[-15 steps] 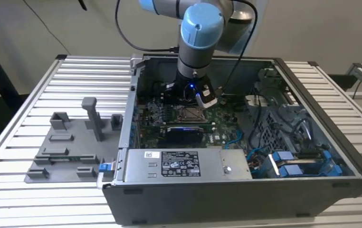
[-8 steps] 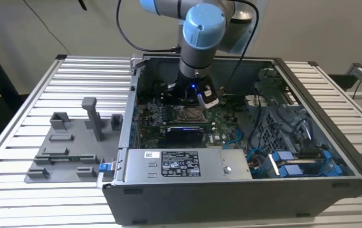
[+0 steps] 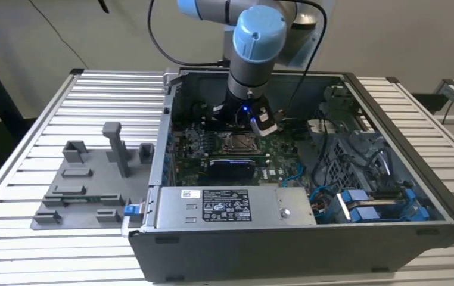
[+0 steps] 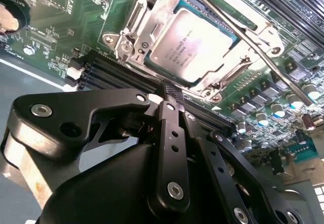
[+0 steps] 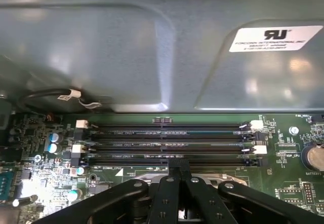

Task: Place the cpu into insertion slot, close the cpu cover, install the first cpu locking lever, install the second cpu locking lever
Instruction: 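Install the first cpu locking lever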

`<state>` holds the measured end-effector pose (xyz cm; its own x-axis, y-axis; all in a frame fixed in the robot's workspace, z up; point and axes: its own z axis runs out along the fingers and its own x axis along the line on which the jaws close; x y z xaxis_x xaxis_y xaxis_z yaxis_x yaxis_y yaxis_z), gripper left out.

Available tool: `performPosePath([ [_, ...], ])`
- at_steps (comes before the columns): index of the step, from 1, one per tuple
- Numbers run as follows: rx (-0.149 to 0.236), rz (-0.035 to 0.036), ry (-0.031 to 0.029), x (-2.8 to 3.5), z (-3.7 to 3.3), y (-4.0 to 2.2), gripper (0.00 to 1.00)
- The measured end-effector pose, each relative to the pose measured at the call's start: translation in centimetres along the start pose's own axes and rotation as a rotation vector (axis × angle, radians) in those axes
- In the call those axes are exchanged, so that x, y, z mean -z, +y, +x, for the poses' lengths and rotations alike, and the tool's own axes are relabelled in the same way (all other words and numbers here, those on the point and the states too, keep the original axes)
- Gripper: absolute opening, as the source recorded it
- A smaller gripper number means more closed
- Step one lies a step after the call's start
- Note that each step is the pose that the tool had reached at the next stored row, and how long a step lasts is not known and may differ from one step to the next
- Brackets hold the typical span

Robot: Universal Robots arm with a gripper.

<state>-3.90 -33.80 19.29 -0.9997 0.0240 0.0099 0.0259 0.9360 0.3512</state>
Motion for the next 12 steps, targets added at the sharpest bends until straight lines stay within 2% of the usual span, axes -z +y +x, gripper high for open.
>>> performPosePath([
  [12, 0.0, -0.0009, 0.0001, -0.14, -0.56, -0.05, 0.11],
])
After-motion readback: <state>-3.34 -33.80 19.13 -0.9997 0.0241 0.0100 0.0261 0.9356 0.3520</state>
